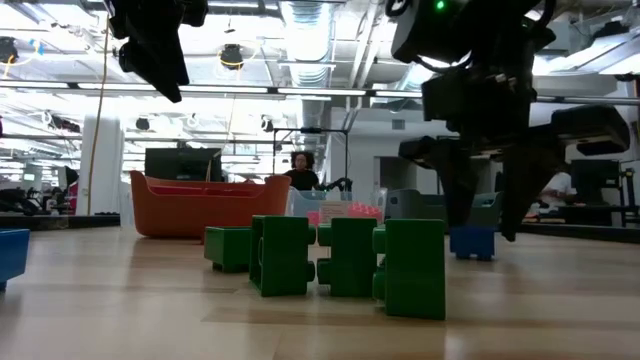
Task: Sort blocks
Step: Put the blue game piece into the blue bin, then put the green game piece into the left transparent bin
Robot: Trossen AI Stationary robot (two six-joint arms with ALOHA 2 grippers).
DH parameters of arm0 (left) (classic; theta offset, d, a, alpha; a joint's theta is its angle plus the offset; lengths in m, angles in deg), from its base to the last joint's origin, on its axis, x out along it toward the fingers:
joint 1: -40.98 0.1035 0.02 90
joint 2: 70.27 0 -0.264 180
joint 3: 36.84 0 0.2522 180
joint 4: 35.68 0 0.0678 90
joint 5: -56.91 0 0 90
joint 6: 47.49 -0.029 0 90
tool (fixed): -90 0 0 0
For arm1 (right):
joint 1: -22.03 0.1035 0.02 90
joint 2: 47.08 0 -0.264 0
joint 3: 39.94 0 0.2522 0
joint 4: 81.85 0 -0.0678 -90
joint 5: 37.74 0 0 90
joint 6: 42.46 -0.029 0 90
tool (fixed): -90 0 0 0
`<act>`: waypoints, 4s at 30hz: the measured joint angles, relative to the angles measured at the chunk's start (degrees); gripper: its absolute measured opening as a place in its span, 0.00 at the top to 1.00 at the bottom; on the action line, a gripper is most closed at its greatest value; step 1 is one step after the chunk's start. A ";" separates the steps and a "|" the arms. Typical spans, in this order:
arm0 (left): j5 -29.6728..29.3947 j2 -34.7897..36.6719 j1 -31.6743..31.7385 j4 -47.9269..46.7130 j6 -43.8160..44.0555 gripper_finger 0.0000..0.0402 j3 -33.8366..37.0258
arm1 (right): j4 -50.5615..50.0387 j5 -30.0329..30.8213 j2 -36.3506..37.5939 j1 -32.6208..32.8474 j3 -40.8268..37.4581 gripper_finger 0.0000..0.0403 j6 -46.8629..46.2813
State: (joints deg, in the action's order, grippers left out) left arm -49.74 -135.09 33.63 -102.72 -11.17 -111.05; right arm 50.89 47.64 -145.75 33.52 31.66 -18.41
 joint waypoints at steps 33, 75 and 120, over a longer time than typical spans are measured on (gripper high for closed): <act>0.02 0.00 0.00 -0.42 0.82 0.40 0.00 | 4.91 -2.71 0.13 -1.92 -1.46 0.73 -13.90; 6.29 0.00 -0.02 0.36 5.33 0.40 0.02 | -10.84 4.37 3.61 -60.52 5.16 0.60 -24.85; 18.17 -0.02 -7.03 17.68 7.91 0.40 0.02 | -20.57 23.38 21.78 7.43 10.91 0.34 -74.34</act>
State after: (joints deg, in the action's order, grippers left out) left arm -31.56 -135.11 26.59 -85.04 -3.26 -111.03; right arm 30.32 71.02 -123.97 40.95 42.57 -92.75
